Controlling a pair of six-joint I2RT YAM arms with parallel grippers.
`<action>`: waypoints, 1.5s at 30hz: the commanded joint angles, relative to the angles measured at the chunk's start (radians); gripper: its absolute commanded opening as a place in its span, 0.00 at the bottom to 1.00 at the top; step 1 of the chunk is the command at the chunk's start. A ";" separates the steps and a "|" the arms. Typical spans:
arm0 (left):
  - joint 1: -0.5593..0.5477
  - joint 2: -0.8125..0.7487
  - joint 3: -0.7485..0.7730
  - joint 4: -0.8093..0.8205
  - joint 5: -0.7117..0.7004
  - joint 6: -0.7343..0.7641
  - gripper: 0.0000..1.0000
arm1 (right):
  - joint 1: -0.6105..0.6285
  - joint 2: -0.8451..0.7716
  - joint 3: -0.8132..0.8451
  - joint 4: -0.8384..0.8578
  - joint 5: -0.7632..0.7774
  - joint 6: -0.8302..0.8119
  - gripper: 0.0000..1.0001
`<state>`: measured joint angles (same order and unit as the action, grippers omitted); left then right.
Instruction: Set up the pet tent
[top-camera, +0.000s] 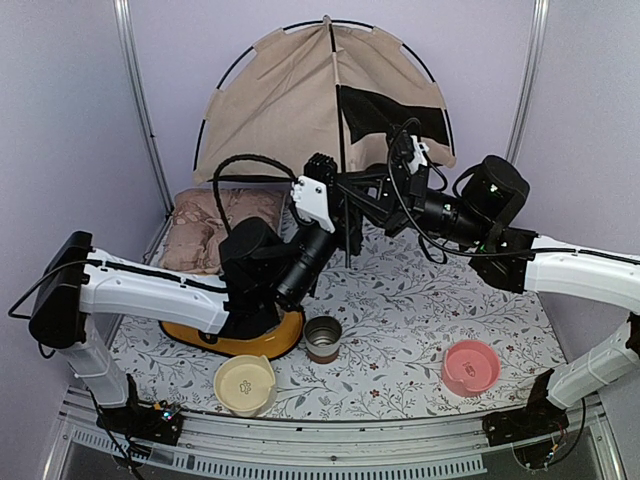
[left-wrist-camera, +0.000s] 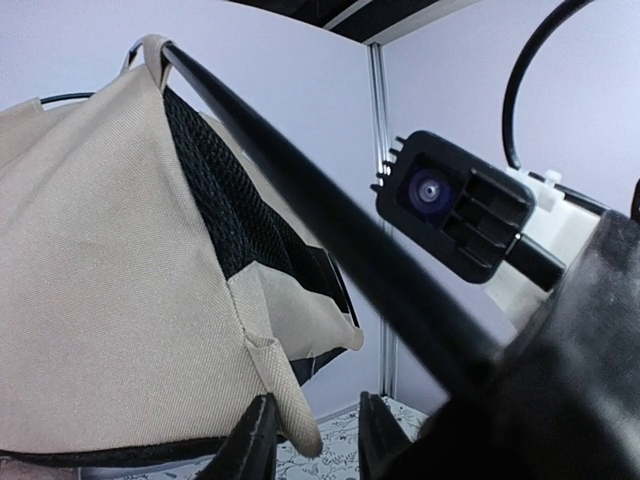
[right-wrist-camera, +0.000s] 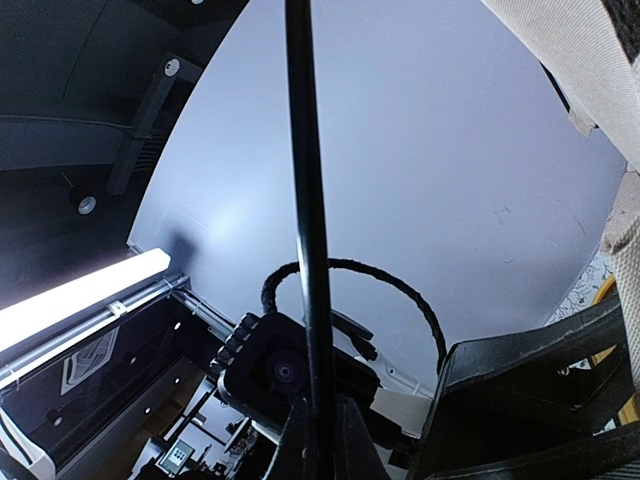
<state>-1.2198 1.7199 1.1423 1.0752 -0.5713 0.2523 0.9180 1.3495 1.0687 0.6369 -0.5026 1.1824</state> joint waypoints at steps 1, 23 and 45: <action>0.021 0.024 0.035 -0.046 0.011 -0.034 0.28 | -0.015 0.010 0.031 0.014 0.033 0.011 0.00; 0.014 -0.083 -0.112 -0.108 0.036 -0.121 0.00 | -0.027 -0.003 -0.011 -0.042 0.028 -0.077 0.00; -0.049 -0.225 -0.322 -0.247 -0.001 -0.301 0.00 | -0.006 -0.040 -0.146 -0.166 0.107 -0.300 0.00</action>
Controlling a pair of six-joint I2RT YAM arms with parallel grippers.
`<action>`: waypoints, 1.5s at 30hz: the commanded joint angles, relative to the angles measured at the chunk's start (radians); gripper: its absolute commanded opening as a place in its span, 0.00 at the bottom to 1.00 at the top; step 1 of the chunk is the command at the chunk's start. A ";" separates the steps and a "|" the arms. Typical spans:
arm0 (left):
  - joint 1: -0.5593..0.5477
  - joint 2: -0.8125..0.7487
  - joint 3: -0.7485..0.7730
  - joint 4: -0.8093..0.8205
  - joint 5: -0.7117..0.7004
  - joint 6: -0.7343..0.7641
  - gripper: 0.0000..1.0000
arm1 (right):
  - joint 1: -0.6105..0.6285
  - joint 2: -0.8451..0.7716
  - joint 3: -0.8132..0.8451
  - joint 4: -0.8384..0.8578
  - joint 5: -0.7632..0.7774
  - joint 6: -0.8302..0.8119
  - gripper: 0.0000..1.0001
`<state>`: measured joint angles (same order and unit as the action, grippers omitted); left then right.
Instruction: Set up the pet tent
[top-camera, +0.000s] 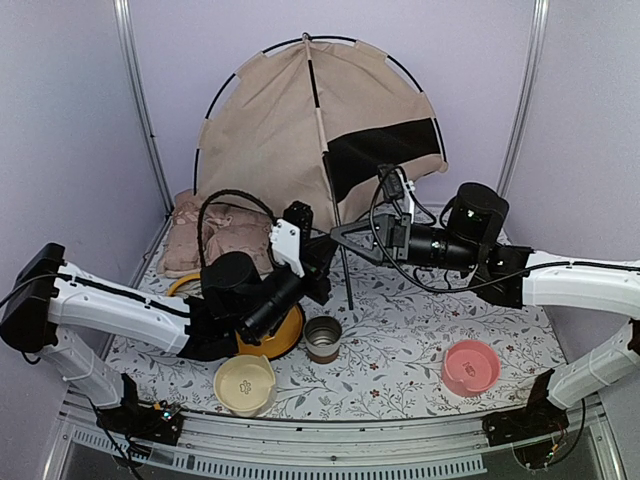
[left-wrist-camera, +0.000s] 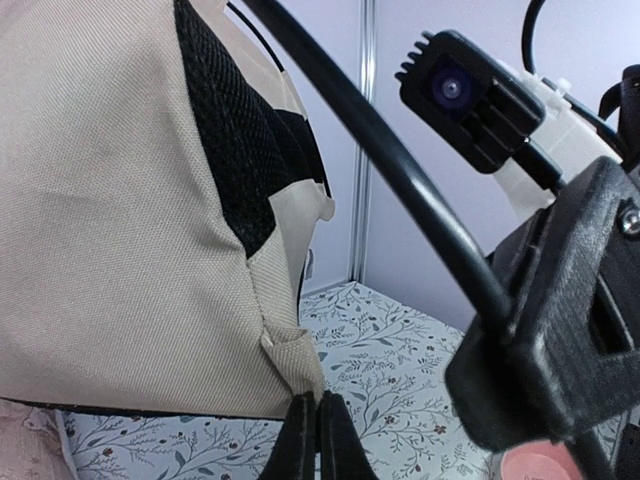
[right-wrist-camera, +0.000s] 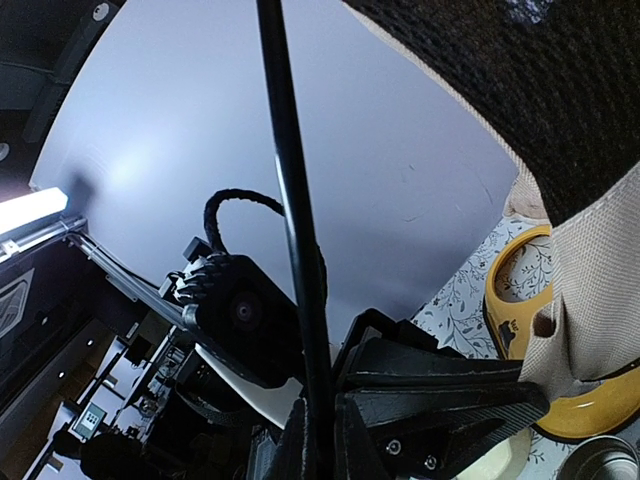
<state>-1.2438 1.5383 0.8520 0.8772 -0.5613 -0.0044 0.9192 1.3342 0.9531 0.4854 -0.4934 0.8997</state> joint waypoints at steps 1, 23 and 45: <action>-0.028 -0.048 -0.036 -0.061 -0.009 -0.048 0.00 | -0.006 -0.029 -0.039 -0.010 0.102 -0.018 0.00; -0.172 -0.112 -0.096 -0.308 -0.130 -0.091 0.00 | 0.012 -0.077 -0.161 0.161 0.195 -0.022 0.00; -0.341 -0.120 -0.143 -0.382 -0.309 -0.048 0.00 | 0.013 0.080 -0.083 0.332 0.334 -0.049 0.00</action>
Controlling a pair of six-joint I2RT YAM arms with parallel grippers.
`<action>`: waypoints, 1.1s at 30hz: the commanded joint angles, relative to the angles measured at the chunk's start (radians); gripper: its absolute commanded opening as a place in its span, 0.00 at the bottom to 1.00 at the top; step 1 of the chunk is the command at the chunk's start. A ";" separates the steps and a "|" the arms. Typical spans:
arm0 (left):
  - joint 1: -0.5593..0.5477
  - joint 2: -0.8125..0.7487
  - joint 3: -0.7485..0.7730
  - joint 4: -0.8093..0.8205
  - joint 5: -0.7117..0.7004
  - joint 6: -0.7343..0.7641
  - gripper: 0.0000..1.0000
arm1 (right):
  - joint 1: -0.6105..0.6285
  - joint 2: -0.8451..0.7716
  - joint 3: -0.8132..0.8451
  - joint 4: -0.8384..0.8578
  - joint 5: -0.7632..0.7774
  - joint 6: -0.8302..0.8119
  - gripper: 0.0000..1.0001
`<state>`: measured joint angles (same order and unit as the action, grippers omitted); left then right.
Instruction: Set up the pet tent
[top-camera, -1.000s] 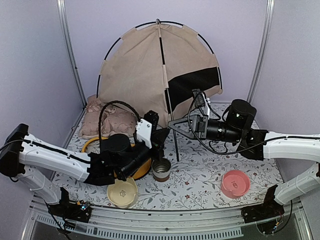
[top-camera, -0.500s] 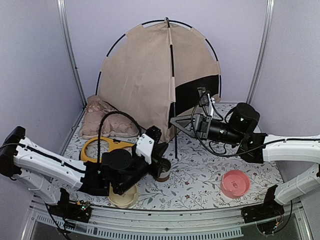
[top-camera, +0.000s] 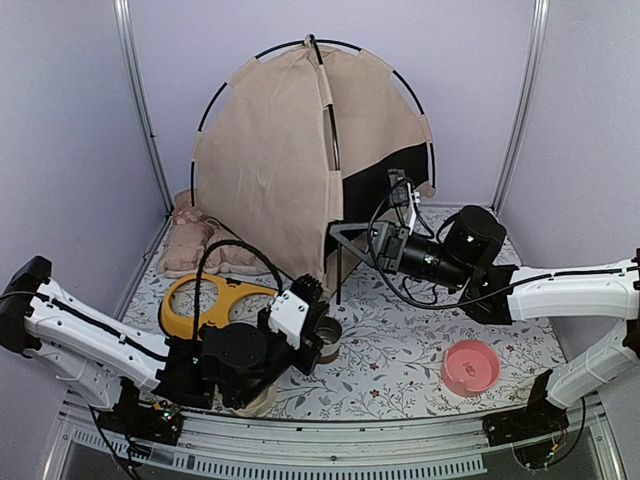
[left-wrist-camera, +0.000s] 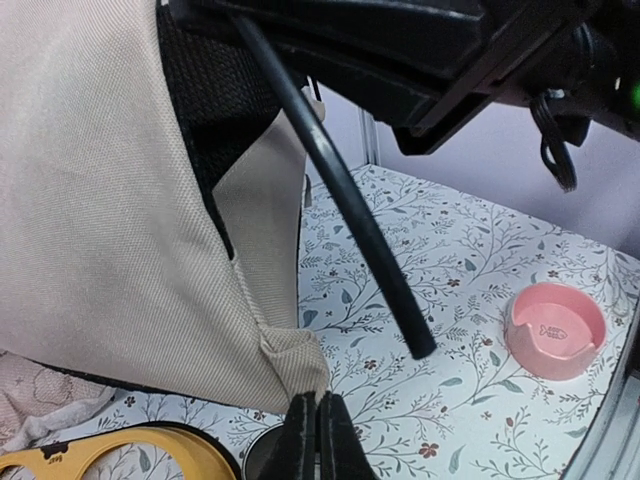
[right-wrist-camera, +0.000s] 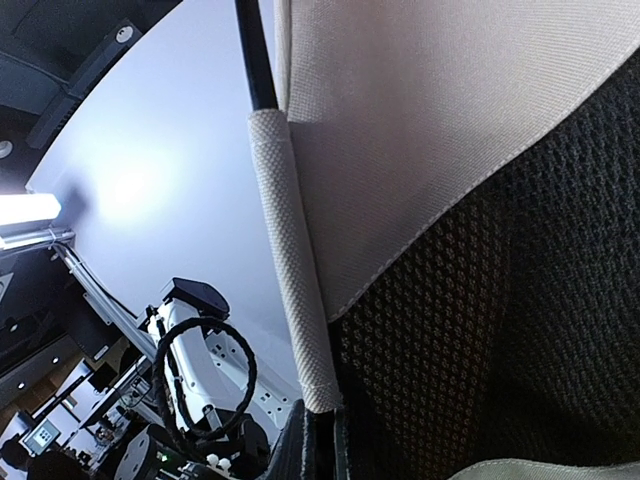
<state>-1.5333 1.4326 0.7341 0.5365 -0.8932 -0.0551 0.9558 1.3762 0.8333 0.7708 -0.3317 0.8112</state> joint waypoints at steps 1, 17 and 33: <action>-0.053 -0.016 -0.027 -0.040 0.023 0.003 0.00 | -0.024 0.044 0.036 0.055 0.183 0.041 0.00; -0.089 -0.008 -0.030 -0.042 0.013 0.014 0.00 | -0.023 0.099 0.038 0.118 0.287 0.053 0.00; -0.097 0.018 -0.020 -0.049 0.042 0.009 0.00 | -0.023 0.107 0.041 0.131 0.309 0.068 0.00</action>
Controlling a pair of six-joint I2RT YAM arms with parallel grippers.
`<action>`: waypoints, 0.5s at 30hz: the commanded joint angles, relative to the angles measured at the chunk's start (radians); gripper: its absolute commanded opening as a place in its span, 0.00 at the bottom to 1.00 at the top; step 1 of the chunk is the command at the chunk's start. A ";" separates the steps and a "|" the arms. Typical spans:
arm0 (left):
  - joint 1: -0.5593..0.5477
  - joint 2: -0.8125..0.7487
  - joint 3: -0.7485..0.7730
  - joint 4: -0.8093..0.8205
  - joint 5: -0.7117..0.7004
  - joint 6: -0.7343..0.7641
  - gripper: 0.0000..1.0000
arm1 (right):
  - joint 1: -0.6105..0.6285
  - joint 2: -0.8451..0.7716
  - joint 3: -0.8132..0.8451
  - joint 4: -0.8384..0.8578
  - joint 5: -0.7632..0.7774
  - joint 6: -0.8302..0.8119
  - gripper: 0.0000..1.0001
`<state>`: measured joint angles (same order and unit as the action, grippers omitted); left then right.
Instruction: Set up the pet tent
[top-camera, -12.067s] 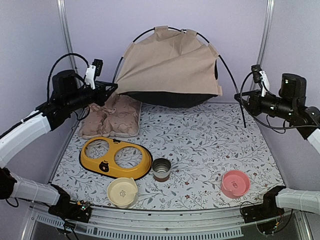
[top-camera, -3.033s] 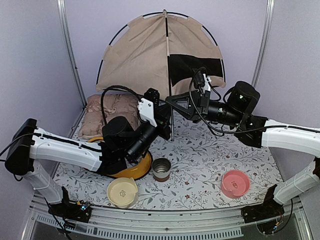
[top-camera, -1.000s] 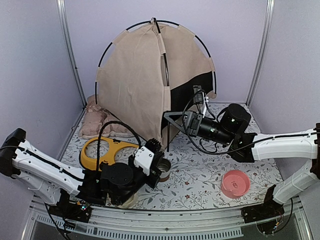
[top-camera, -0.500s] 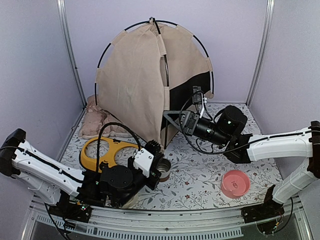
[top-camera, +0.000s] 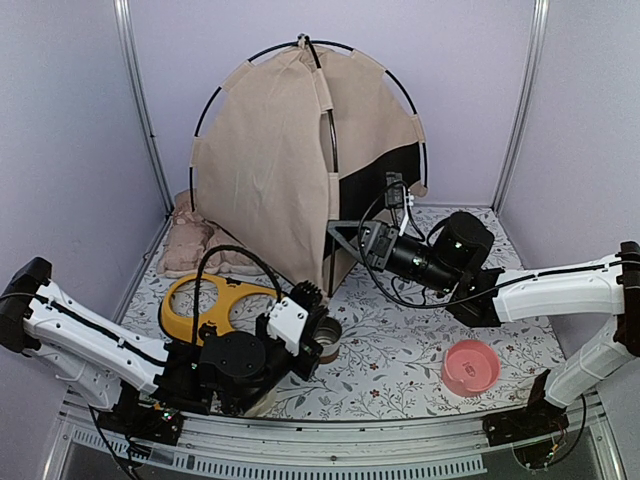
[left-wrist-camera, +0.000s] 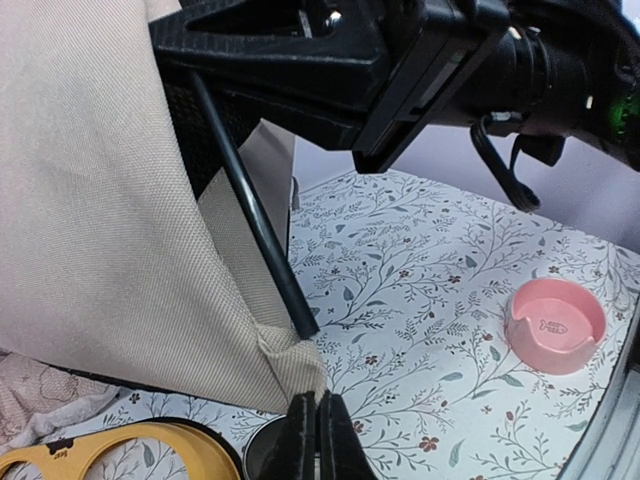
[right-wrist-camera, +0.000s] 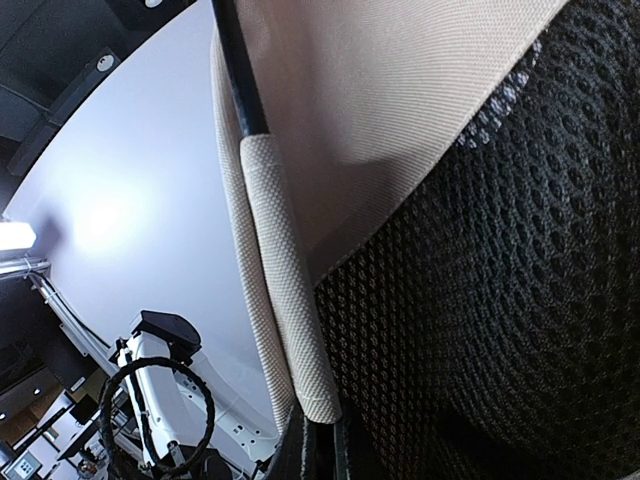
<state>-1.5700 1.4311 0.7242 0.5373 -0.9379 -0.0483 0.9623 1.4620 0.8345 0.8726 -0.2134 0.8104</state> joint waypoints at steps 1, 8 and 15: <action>-0.060 0.021 -0.009 -0.051 0.087 0.002 0.00 | -0.030 0.022 0.041 0.030 0.190 0.069 0.00; -0.064 0.031 -0.003 -0.055 0.092 0.003 0.00 | -0.031 0.027 0.042 0.029 0.188 0.067 0.00; -0.062 0.018 -0.007 -0.059 0.062 -0.014 0.00 | -0.030 0.031 0.010 0.031 0.170 0.086 0.00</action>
<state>-1.5810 1.4475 0.7246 0.5140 -0.9344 -0.0494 0.9600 1.4956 0.8387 0.8314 -0.1402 0.8829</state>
